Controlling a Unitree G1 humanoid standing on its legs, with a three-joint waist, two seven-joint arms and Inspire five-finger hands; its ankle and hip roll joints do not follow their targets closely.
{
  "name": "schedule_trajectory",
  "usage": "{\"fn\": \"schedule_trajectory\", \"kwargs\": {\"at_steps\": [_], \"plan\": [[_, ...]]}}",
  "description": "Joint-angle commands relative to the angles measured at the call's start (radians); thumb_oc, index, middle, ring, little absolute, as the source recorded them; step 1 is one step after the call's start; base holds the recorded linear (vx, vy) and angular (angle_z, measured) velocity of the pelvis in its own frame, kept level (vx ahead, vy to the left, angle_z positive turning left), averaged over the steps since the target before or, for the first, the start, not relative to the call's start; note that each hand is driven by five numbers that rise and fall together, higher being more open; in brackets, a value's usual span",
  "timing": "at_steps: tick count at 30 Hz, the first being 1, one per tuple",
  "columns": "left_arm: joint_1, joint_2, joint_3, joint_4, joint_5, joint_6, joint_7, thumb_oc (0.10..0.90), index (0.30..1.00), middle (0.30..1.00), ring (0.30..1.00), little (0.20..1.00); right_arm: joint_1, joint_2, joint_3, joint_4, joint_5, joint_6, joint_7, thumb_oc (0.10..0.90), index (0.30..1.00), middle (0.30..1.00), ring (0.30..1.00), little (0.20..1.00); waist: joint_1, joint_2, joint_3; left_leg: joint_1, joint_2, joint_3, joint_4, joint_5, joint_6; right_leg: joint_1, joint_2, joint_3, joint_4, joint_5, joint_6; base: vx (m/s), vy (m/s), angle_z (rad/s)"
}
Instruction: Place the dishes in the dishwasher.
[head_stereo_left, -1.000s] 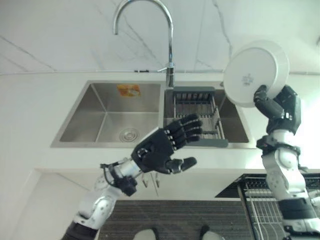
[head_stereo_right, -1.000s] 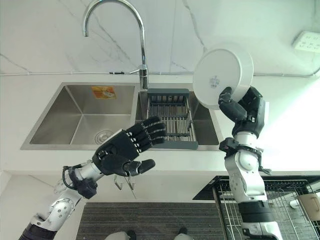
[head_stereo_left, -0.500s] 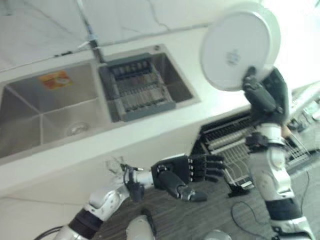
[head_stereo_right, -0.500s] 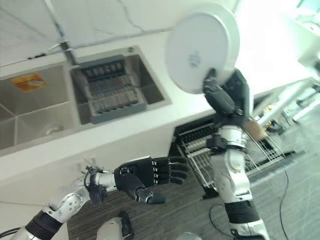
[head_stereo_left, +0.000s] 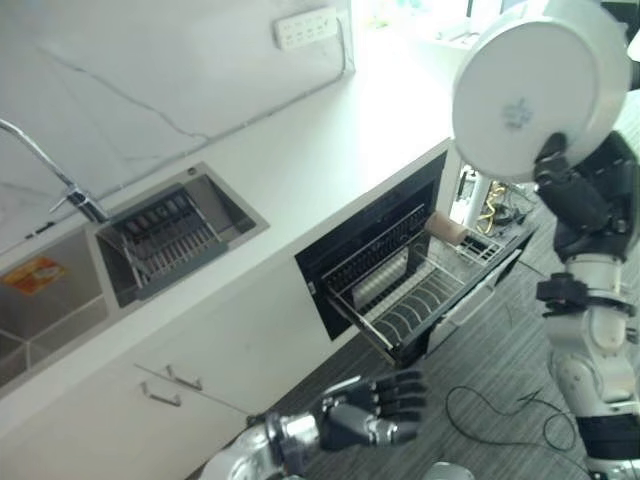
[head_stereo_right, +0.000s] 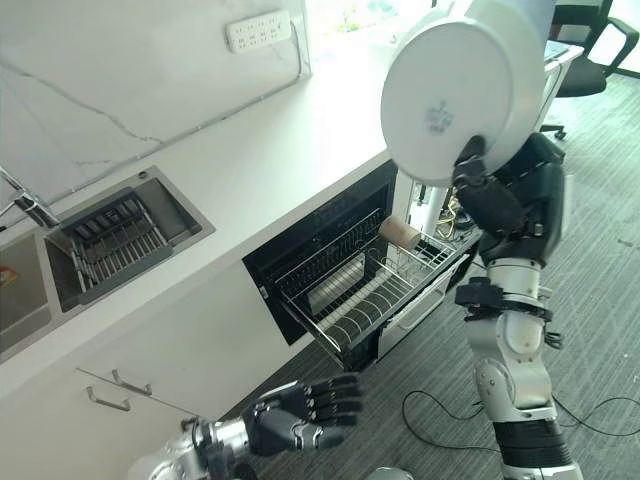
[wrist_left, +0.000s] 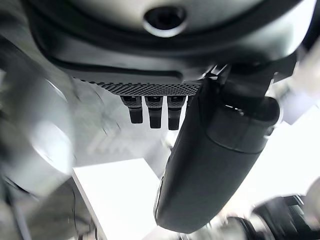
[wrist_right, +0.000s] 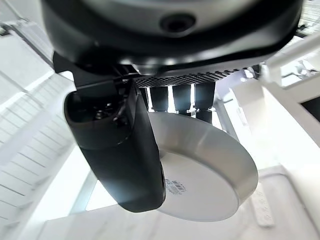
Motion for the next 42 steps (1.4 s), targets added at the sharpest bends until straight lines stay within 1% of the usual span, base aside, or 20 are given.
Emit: {"fn": "schedule_trajectory", "kwargs": {"at_steps": [1,2,6,7,8,9,11,12,13,14,18,19,21,24,28,30,33,35,37,42], "plan": [[-0.044,0.054,0.087,-0.038,0.020,-0.185,0.053,0.800,0.900,0.900,0.900,0.900,-0.114,0.046,-0.109,-0.101,-0.006,-0.070,0.070,0.400,0.300,0.300,0.300,0.300,0.031,-0.103,-0.017,0.047,0.008,0.038,0.198,-0.250,-0.039,-0.030,-0.003,-0.039,0.019,-0.015,-0.022,-0.03,-0.033,0.03],[-0.031,0.037,0.113,0.034,0.035,-0.233,0.098,0.800,0.900,0.900,0.900,0.900,-0.088,0.053,-0.118,-0.096,0.006,-0.054,0.089,0.400,0.300,0.300,0.300,0.300,0.032,-0.103,-0.018,0.045,0.012,0.042,0.198,-0.247,-0.041,-0.030,-0.003,-0.043,0.019,-0.015,-0.024,0.00,0.000,0.00],[0.010,-0.006,0.194,0.203,0.068,-0.299,0.149,0.800,0.900,0.900,0.900,0.900,-0.053,0.064,-0.130,-0.078,0.026,-0.015,0.123,0.400,0.300,0.300,0.300,0.300,0.044,-0.110,-0.019,0.045,0.016,0.044,0.198,-0.241,-0.044,-0.028,-0.006,-0.056,0.019,-0.016,-0.027,-0.01,-0.015,0.05],[0.010,-0.006,0.194,0.205,0.069,-0.300,0.148,0.800,0.900,0.900,0.900,0.900,-0.053,0.064,-0.130,-0.078,0.026,-0.015,0.124,0.400,0.300,0.300,0.300,0.300,0.044,-0.110,-0.019,0.045,0.016,0.044,0.198,-0.241,-0.044,-0.028,-0.006,-0.056,0.019,-0.016,-0.027,0.00,-0.016,0.04],[0.036,-0.046,0.246,0.326,0.120,-0.327,0.183,0.800,0.900,0.900,0.900,0.900,-0.046,0.064,-0.132,-0.039,0.030,0.006,0.122,0.400,0.300,0.300,0.300,0.300,0.060,-0.117,-0.019,0.045,0.019,0.039,0.198,-0.236,-0.049,-0.021,-0.013,-0.069,0.019,-0.014,-0.026,0.01,-0.002,0.11],[0.056,-0.108,0.302,0.518,0.167,-0.384,0.199,0.800,0.900,0.900,0.900,0.900,-0.052,0.078,-0.129,0.017,0.011,0.036,0.078,0.400,0.300,0.300,0.300,0.300,0.078,-0.125,-0.020,0.041,0.017,0.026,0.198,-0.233,-0.051,-0.014,-0.019,-0.081,0.019,-0.014,-0.024,0.01,0.001,0.18],[0.058,-0.119,0.313,0.540,0.164,-0.379,0.204,0.800,0.900,0.900,0.900,0.900,-0.049,0.081,-0.132,0.024,0.008,0.046,0.071,0.400,0.300,0.300,0.300,0.300,0.079,-0.126,-0.020,0.040,0.017,0.024,0.198,-0.233,-0.052,-0.012,-0.021,-0.083,0.019,-0.014,-0.023,0.02,0.018,0.26],[0.056,-0.157,0.373,0.679,0.160,-0.394,0.212,0.800,0.900,0.900,0.900,0.900,-0.033,0.102,-0.152,0.055,-0.016,0.073,0.066,0.400,0.300,0.300,0.300,0.300,0.085,-0.132,-0.019,0.041,0.012,0.016,0.198,-0.238,-0.051,-0.005,-0.027,-0.091,0.019,-0.014,-0.020,0.03,0.029,0.20],[0.054,-0.162,0.385,0.708,0.149,-0.395,0.219,0.800,0.900,0.900,0.900,0.900,-0.033,0.105,-0.152,0.065,-0.039,0.073,0.064,0.400,0.300,0.300,0.300,0.300,0.087,-0.133,-0.019,0.040,0.009,0.013,0.198,-0.239,-0.051,-0.004,-0.028,-0.091,0.019,-0.014,-0.019,0.03,0.034,0.20],[0.052,-0.164,0.390,0.717,0.153,-0.394,0.221,0.800,0.900,0.900,0.900,0.900,-0.032,0.105,-0.152,0.068,-0.056,0.072,0.056,0.400,0.300,0.300,0.300,0.300,0.088,-0.134,-0.019,0.039,0.008,0.012,0.198,-0.239,-0.050,-0.003,-0.029,-0.092,0.019,-0.014,-0.019,0.01,0.024,0.12],[0.047,-0.164,0.405,0.791,0.216,-0.414,0.259,0.800,0.900,0.900,0.900,0.900,-0.030,0.073,-0.163,0.101,-0.316,0.062,-0.080,0.400,0.300,0.300,0.300,0.300,0.097,-0.137,-0.019,0.036,-0.001,0.002,0.198,-0.244,-0.051,0.002,-0.038,-0.099,0.019,-0.010,-0.009,0.01,0.018,0.04],[0.046,-0.163,0.405,0.800,0.221,-0.417,0.260,0.800,0.900,0.900,0.900,0.900,-0.030,0.066,-0.162,0.104,-0.351,0.062,-0.096,0.400,0.300,0.300,0.300,0.300,0.098,-0.137,-0.020,0.036,-0.002,0.000,0.198,-0.245,-0.050,0.002,-0.039,-0.100,0.019,-0.010,-0.008,0.00,0.000,0.00],[0.042,-0.162,0.409,0.823,0.238,-0.414,0.274,0.800,0.900,0.900,0.900,0.900,-0.029,0.037,-0.158,0.106,-0.520,0.075,-0.171,0.400,0.300,0.300,0.300,0.300,0.102,-0.137,-0.022,0.035,-0.007,-0.005,0.198,-0.248,-0.050,0.003,-0.041,-0.100,0.019,-0.010,-0.006,0.02,0.015,0.00],[0.042,-0.157,0.414,0.840,0.261,-0.406,0.301,0.800,0.900,0.900,0.900,0.900,-0.033,-0.016,-0.132,0.133,-0.692,0.113,-0.254,0.400,0.300,0.300,0.300,0.300,0.113,-0.135,-0.024,0.035,-0.014,-0.014,0.198,-0.253,-0.048,0.005,-0.042,-0.102,0.019,-0.011,-0.004,0.03,0.032,0.03],[0.044,-0.149,0.425,0.845,0.284,-0.390,0.317,0.800,0.900,0.900,0.900,0.900,-0.030,-0.071,-0.092,0.175,-0.836,0.162,-0.258,0.400,0.300,0.300,0.300,0.300,0.124,-0.134,-0.026,0.031,-0.017,-0.021,0.198,-0.254,-0.048,0.008,-0.047,-0.110,0.019,-0.011,0.000,0.01,0.008,0.01],[0.042,-0.143,0.430,0.844,0.298,-0.380,0.325,0.800,0.900,0.900,0.900,0.900,-0.028,-0.103,-0.058,0.212,-0.876,0.198,-0.241,0.400,0.300,0.300,0.300,0.300,0.128,-0.136,-0.027,0.027,-0.020,-0.025,0.198,-0.256,-0.047,0.006,-0.051,-0.114,0.019,-0.010,0.001,0.00,0.014,0.06],[0.038,-0.133,0.433,0.839,0.309,-0.368,0.327,0.800,0.900,0.900,0.900,0.900,-0.031,-0.116,-0.035,0.255,-0.892,0.207,-0.220,0.400,0.300,0.300,0.300,0.300,0.131,-0.138,-0.027,0.027,-0.024,-0.029,0.198,-0.258,-0.045,0.006,-0.052,-0.118,0.019,-0.009,0.002,0.01,0.002,0.07],[0.034,-0.121,0.421,0.832,0.305,-0.354,0.335,0.800,0.900,0.900,0.900,0.900,-0.058,-0.130,0.015,0.320,-0.950,0.227,-0.210,0.400,0.300,0.300,0.300,0.300,0.141,-0.137,-0.025,0.028,-0.029,-0.037,0.198,-0.259,-0.043,0.011,-0.054,-0.122,0.019,-0.008,0.002,0.03,0.005,0.06],[0.031,-0.103,0.408,0.826,0.308,-0.341,0.339,0.800,0.900,0.900,0.900,0.900,-0.120,-0.131,0.093,0.432,-0.920,0.295,-0.161,0.400,0.300,0.300,0.300,0.300,0.158,-0.136,-0.024,0.024,-0.035,-0.047,0.198,-0.258,-0.042,0.015,-0.059,-0.128,0.019,-0.008,0.002,0.02,0.005,0.02],[0.019,-0.089,0.394,0.832,0.299,-0.330,0.345,0.800,0.900,0.900,0.900,0.900,-0.222,-0.134,0.173,0.566,-0.915,0.335,-0.150,0.400,0.300,0.300,0.300,0.300,0.177,-0.136,-0.020,0.021,-0.040,-0.060,0.198,-0.256,-0.042,0.021,-0.061,-0.136,0.019,-0.009,0.000,0.02,0.004,0.09]]}}
